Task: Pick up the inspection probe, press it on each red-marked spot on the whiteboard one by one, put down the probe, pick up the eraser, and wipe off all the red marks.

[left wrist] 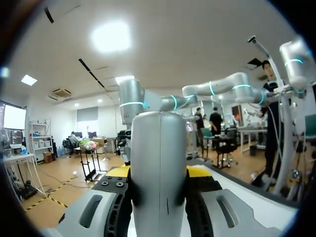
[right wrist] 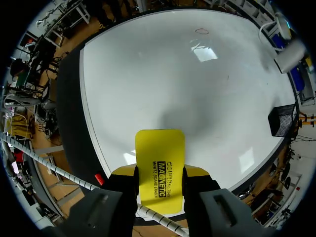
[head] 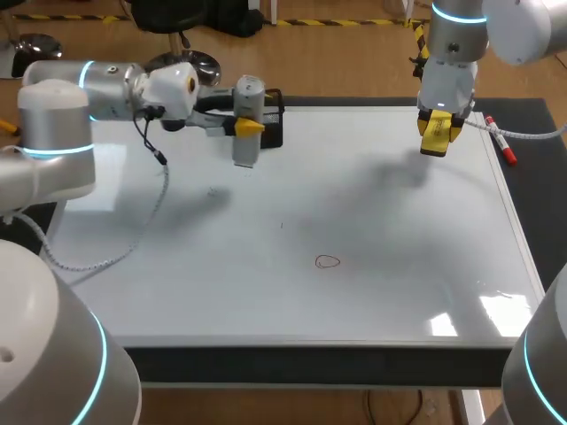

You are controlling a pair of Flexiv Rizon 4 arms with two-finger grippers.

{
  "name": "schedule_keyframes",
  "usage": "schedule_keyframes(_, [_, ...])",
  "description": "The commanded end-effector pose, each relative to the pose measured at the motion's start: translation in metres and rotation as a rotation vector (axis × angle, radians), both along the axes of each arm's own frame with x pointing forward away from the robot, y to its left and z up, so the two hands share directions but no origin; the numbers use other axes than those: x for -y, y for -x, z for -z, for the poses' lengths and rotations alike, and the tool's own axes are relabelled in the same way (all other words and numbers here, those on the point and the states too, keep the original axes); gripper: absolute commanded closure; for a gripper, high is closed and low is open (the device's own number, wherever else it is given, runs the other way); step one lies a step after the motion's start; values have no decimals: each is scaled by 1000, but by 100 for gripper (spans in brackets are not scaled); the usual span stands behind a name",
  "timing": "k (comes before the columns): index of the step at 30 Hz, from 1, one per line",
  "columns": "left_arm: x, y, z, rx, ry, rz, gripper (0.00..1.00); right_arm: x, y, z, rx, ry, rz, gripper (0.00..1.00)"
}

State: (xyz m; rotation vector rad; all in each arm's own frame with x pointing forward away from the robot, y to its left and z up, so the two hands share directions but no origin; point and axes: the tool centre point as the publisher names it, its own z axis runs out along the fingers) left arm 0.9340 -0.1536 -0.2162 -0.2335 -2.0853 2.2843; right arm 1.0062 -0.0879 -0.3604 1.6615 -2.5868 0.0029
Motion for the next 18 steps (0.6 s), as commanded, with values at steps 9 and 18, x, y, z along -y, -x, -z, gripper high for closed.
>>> schedule_keyframes(9, [-44, -11, 5, -31, 9, -161, 100, 1, 0, -1, 1, 2, -3, 100])
schedule_keyframes(18, [-59, -17, 9, -40, 22, -211, 100, 1, 0, -1, 1, 2, -3, 100])
